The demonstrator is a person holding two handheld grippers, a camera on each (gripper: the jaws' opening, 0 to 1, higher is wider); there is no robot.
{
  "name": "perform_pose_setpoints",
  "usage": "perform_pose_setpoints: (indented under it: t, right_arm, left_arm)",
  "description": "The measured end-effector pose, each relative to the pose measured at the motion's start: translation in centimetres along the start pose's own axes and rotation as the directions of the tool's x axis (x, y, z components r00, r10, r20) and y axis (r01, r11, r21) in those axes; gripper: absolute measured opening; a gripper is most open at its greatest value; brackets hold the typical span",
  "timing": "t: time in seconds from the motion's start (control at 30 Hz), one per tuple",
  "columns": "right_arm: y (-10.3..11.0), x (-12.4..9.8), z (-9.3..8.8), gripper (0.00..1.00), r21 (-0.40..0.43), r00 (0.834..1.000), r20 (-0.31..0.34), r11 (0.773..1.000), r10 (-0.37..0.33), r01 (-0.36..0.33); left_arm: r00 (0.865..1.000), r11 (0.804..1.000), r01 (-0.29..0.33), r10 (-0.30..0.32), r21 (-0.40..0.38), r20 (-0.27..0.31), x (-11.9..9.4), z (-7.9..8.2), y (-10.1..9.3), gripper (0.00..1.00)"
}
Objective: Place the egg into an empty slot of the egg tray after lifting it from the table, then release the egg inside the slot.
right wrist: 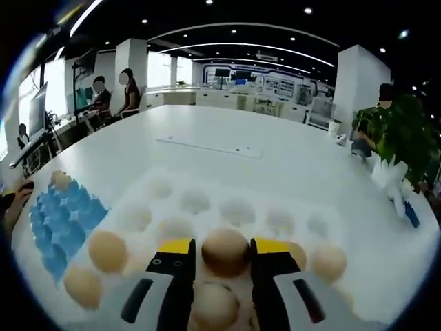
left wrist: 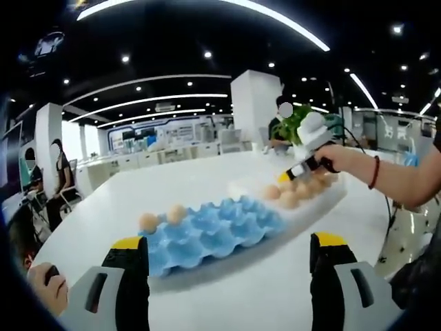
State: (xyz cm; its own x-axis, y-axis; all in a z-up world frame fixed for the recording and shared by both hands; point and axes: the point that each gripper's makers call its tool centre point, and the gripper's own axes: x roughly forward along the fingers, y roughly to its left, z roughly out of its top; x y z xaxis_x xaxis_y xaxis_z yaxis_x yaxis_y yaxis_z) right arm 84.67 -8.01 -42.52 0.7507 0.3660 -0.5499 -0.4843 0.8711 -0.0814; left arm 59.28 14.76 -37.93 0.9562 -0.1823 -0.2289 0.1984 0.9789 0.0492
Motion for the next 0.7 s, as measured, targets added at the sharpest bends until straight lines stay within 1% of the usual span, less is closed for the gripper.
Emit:
perform_pose_setpoints:
  t: [0.17, 0.23, 0.27, 0.4, 0.6, 0.63, 0.67, 0.7]
  right_arm:
    - [-0.01, -0.01, 0.0, 0.31, -0.006, 1.0, -0.002, 1.0, -0.002, 0.002]
    - [0.02, -0.23, -0.1, 0.28, 0.001, 1.0, -0.001, 1.0, -0.007, 0.007]
    - [0.04, -0.66, -0.13, 0.28, 0.019, 1.0, 0.006, 1.0, -0.005, 0.004]
    - [0.33, -0.76, -0.25, 0.28, 0.005, 1.0, 0.011, 1.0, -0.002, 0.002]
    - [0.21, -0.69, -0.2, 0.29, 0.016, 1.0, -0.002, 1.0, -0.013, 0.013]
    - [0.23, -0.75, -0.38, 0.29, 0.025, 1.0, -0.011, 0.999, -0.026, 0.026]
    - [0.35, -0.93, -0.58, 0.29, 0.004, 0.999, -0.019, 1.0, -0.031, 0.031]
    - [0.16, -0.93, -0.59, 0.29, 0.003, 0.999, -0.022, 1.0, -0.028, 0.029]
  left_arm:
    - [1.0, 1.0, 0.002, -0.002, -0.007, 0.006, -0.13, 0.08, -0.13, 0.98]
    - [1.0, 1.0, -0.002, 0.002, -0.001, 0.008, -0.29, 0.06, -0.07, 0.98]
    - [1.0, 1.0, -0.007, 0.007, -0.002, -0.005, -0.45, -0.28, 0.12, 0.98]
    - [1.0, 1.0, -0.011, 0.011, -0.003, -0.017, -0.5, -0.64, 0.02, 0.98]
    - [1.0, 1.0, -0.008, 0.008, 0.003, -0.025, -0.42, -0.74, -0.16, 0.98]
    - [1.0, 1.0, -0.007, 0.007, 0.004, -0.025, -0.41, -0.73, -0.19, 0.98]
    - [1.0, 1.0, -0.001, 0.002, 0.004, -0.022, -0.35, -0.59, -0.31, 0.97]
    - [0.999, 1.0, 0.0, 0.0, 0.011, -0.034, -0.29, -0.71, -0.37, 0.97]
